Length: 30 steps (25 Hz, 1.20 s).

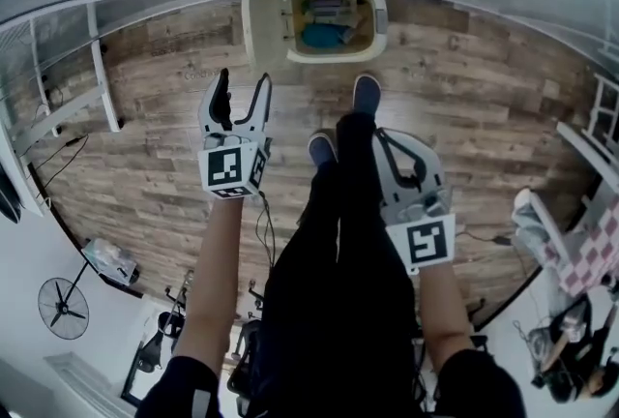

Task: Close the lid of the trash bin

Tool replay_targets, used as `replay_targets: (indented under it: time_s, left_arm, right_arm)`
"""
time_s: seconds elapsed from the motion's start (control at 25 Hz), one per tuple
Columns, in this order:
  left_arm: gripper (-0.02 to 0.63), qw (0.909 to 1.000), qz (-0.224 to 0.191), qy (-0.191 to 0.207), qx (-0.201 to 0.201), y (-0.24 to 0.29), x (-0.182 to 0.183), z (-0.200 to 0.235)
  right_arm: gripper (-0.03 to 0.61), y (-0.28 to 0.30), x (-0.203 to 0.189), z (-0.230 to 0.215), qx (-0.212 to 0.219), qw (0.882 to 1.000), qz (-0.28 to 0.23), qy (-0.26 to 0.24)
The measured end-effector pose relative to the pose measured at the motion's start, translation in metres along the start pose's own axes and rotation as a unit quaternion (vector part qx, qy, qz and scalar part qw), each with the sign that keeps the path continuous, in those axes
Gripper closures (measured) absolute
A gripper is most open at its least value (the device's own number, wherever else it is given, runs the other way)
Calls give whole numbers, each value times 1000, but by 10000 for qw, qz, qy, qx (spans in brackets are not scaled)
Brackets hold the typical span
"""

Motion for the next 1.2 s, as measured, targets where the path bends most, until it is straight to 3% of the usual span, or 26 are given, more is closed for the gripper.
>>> replay_targets:
  time_s: [0.16,0.32,0.56,0.6,0.68,0.8,1.2]
  left_arm:
    - [331,9999,122,-7,-105,28,-10,6]
    - [331,9992,248,-171,-245,39,-15,11]
    - [333,9948,560,-435,-725,54,-18,7]
    - [342,9945,602,-442,-739,55,-19,7]
    - [485,9946,621,-493,-674,55,-20,9]
    - [491,9945,579,-604,-628,55,-20,10]
    - [476,9951,523,-225,-813,68,-8,-37]
  right_arm:
    - [575,11,-12,5,233,9995,136,-188]
    - [575,15,-15,17,522,9985,107,136]
    - [575,19,-16,13,554,9979,153,294]
    - [575,19,-15,12,554,9979,141,311]
    - [575,20,-15,11,553,9979,140,318]
    - [575,24,-21,8,529,9975,189,433]
    - [575,25,-29,2,422,9972,239,569]
Point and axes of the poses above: the fingertips, and each gripper's own axes: y forward along the fingers, z to its left, x out of its top, the point moved 4 cm from there along -y, backward along the fingers, and after that the axes turned 7 degrees about z, right-handed, at the moved point
